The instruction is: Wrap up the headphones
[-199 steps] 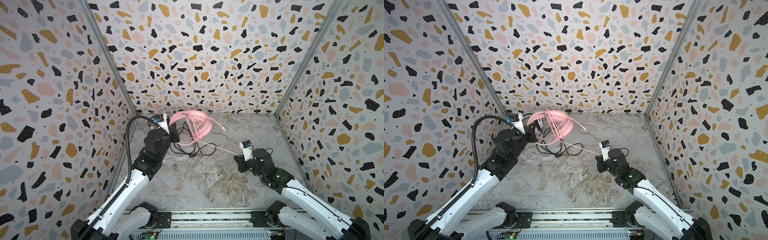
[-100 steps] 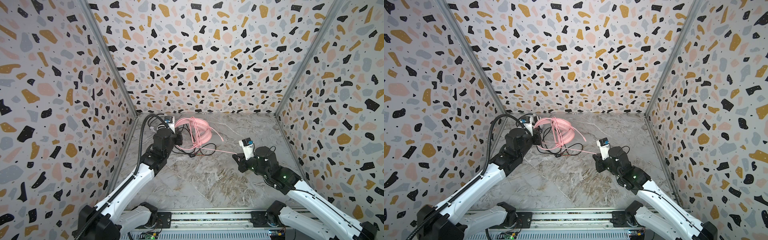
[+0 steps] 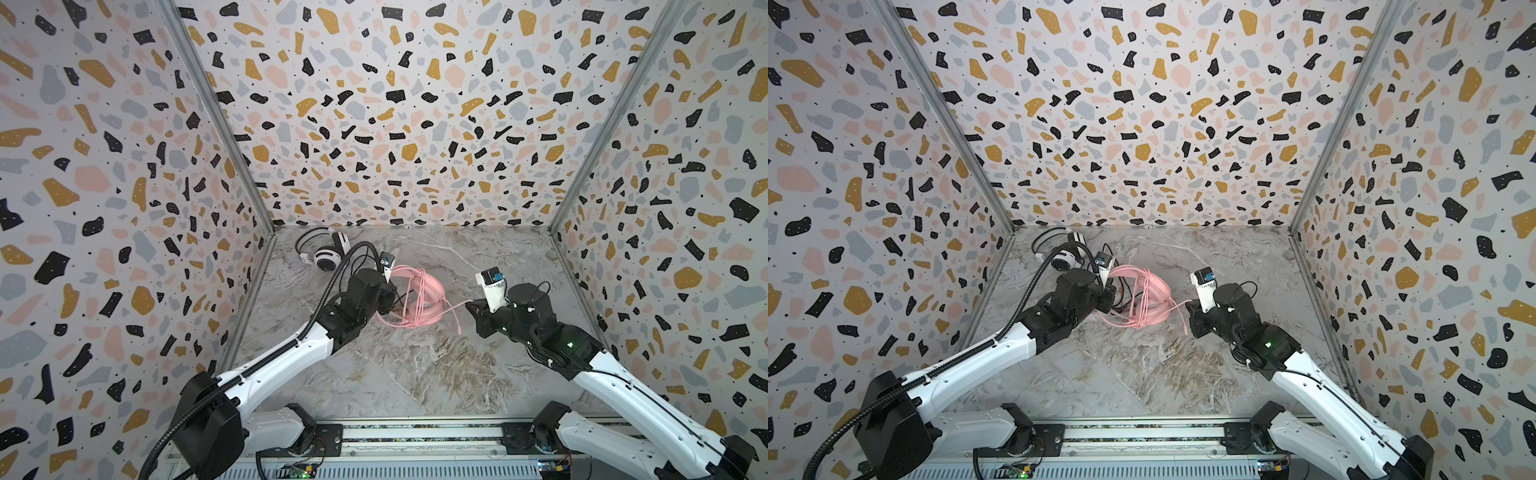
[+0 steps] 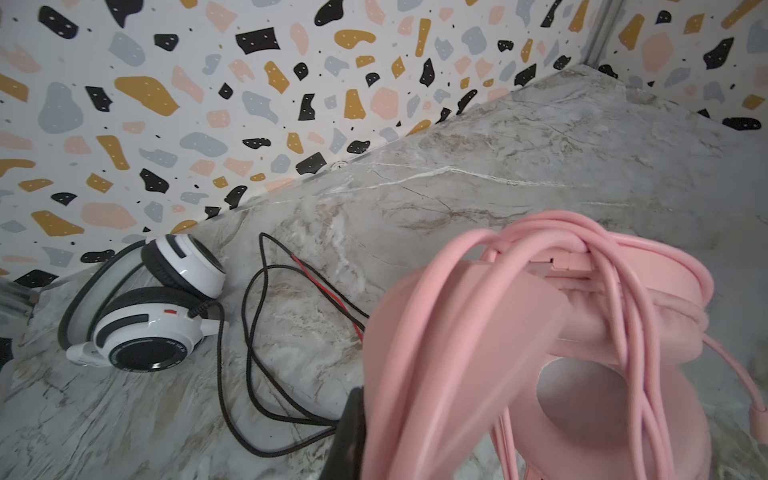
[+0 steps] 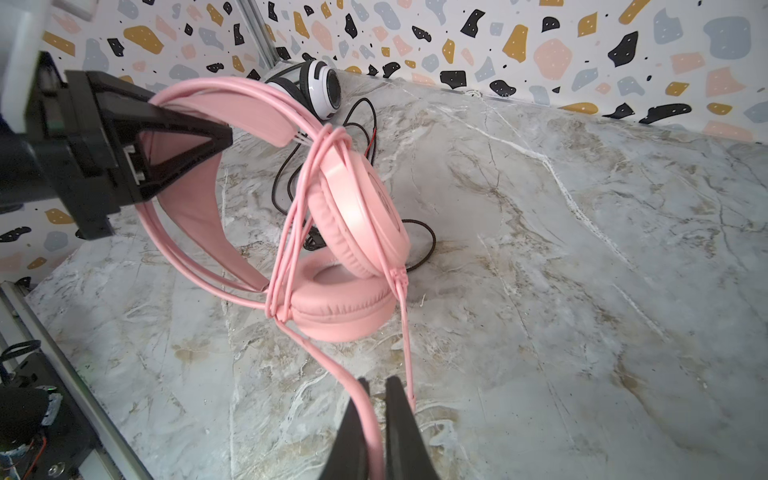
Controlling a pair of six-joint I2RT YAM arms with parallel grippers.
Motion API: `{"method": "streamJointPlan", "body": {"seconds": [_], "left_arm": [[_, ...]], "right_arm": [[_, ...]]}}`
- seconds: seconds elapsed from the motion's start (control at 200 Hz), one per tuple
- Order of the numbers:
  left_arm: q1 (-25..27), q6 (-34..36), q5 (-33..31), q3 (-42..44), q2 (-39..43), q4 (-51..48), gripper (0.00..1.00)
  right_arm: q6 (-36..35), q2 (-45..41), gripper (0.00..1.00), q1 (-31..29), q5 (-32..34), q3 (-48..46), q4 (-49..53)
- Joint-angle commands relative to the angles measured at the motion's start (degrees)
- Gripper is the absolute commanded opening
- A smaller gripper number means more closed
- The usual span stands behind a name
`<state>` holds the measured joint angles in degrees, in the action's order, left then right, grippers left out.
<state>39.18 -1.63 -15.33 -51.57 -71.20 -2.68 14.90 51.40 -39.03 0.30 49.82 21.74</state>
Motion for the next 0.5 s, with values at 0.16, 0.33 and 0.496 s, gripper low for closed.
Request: {"method": "streamJointPlan", "body": {"seconds": [0.16, 0.33, 0.496], "left_arm": [[2.54, 6.64, 4.28, -0.64, 1.75, -0.7, 0.0], [4.19, 9.3, 6.9, -0.98, 1.78, -3.16, 0.0], [4.98, 10.12, 12.02, -1.77, 1.26, -4.22, 0.0]], "right_arm": [[-2.42, 0.2, 0.02, 0.18, 4.09, 4.96, -1.17], [-4.07, 1.47, 0.02, 0.18, 4.52, 6.93, -1.13], [-5.8, 3.47, 0.02, 0.5, 4.63, 9.24, -1.84]]}}
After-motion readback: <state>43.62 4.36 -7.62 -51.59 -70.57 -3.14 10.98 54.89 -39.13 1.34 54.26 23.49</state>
